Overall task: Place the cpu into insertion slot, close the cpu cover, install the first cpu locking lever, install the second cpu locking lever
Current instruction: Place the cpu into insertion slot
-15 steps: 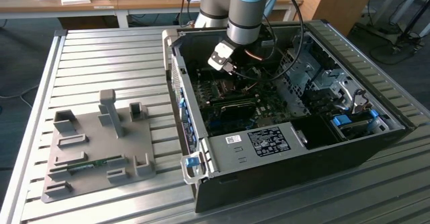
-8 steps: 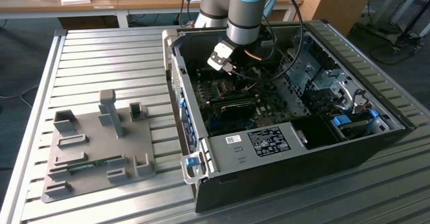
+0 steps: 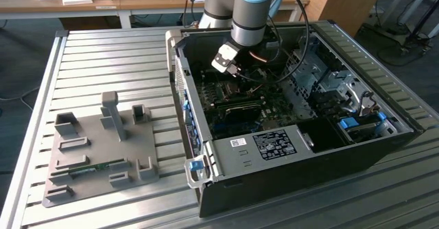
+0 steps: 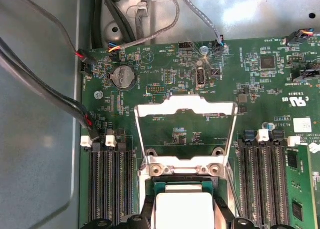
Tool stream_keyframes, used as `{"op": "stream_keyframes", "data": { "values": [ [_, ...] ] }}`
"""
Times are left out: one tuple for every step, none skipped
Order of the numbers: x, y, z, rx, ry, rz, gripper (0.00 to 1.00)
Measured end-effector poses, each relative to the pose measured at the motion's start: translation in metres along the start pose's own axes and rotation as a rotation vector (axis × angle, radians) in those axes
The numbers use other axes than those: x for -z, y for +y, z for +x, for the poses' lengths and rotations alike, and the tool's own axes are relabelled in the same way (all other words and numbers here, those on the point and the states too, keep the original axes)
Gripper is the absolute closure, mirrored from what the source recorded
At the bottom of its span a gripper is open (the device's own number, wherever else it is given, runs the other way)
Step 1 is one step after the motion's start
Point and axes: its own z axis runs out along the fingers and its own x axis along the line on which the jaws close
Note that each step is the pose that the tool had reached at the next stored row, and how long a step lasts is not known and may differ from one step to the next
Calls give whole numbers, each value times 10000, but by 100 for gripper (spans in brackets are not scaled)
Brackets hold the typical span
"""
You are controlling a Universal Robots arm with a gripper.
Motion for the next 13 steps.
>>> {"op": "stream_keyframes", "data": {
  "values": [
    [-2,0,0,0,0,0,46],
    [-4,0,0,0,0,0,46],
    [-7,0,0,0,1,0,46],
    [-9,-1,0,0,0,1,46],
    [-12,-1,-1,0,-1,2,46],
    [-14,-1,-1,-1,-3,5,46],
    [-17,-2,-1,-1,-3,6,46],
    [-18,-2,-2,-1,-4,7,46],
    [-20,-2,-1,-1,-4,7,46],
    [-22,-2,-1,-1,-3,7,46],
    [-22,-2,-1,-1,-3,7,46],
    [-23,-2,-1,0,-2,6,46],
    [-23,-2,-1,0,-2,5,46]
  ]
}}
